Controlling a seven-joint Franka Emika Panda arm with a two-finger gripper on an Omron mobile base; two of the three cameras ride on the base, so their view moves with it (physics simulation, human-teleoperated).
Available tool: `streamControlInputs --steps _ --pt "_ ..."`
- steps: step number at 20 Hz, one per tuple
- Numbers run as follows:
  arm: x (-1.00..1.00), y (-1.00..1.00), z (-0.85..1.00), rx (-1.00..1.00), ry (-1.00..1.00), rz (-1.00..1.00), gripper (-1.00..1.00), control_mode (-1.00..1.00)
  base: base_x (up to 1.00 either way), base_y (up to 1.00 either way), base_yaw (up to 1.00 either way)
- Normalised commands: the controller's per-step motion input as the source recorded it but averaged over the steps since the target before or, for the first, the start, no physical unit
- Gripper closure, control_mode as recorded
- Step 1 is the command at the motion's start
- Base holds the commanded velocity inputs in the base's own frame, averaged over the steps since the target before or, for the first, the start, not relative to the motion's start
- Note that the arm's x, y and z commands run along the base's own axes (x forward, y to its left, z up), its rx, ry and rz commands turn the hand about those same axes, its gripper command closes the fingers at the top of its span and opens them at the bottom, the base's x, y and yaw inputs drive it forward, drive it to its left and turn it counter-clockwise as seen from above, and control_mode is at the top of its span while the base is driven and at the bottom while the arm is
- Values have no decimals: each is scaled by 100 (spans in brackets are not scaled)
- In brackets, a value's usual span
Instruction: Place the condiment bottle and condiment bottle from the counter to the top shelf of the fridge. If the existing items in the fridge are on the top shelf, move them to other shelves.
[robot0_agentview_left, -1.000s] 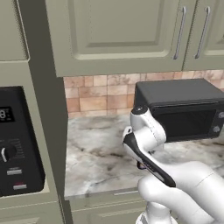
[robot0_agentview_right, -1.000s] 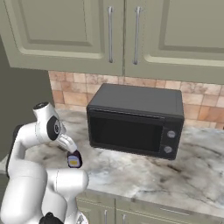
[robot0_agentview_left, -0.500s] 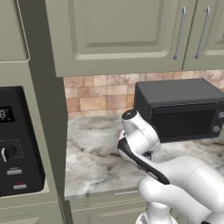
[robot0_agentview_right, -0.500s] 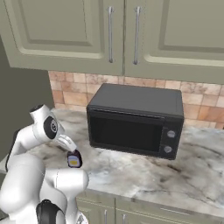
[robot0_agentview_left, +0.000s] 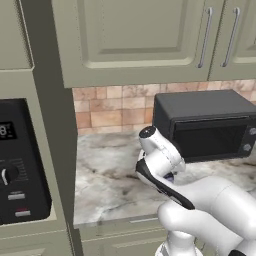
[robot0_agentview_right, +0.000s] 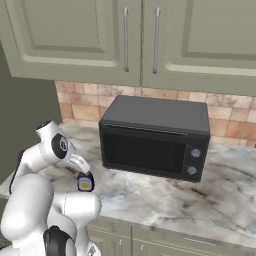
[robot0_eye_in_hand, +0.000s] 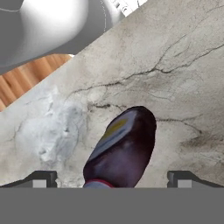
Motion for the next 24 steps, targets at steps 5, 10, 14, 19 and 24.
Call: streamControlInputs --steps 5,10,14,19,24 --pt "0 0 0 0 0 0 -100 -100 0 0 0" --pt "0 0 0 0 -1 0 -100 -100 0 0 0" --pt "0 0 0 4 -3 0 -100 -100 0 0 0" --pt "0 0 0 0 0 0 -100 -100 0 0 0" --pt "17 0 0 0 0 0 -100 -100 0 0 0"
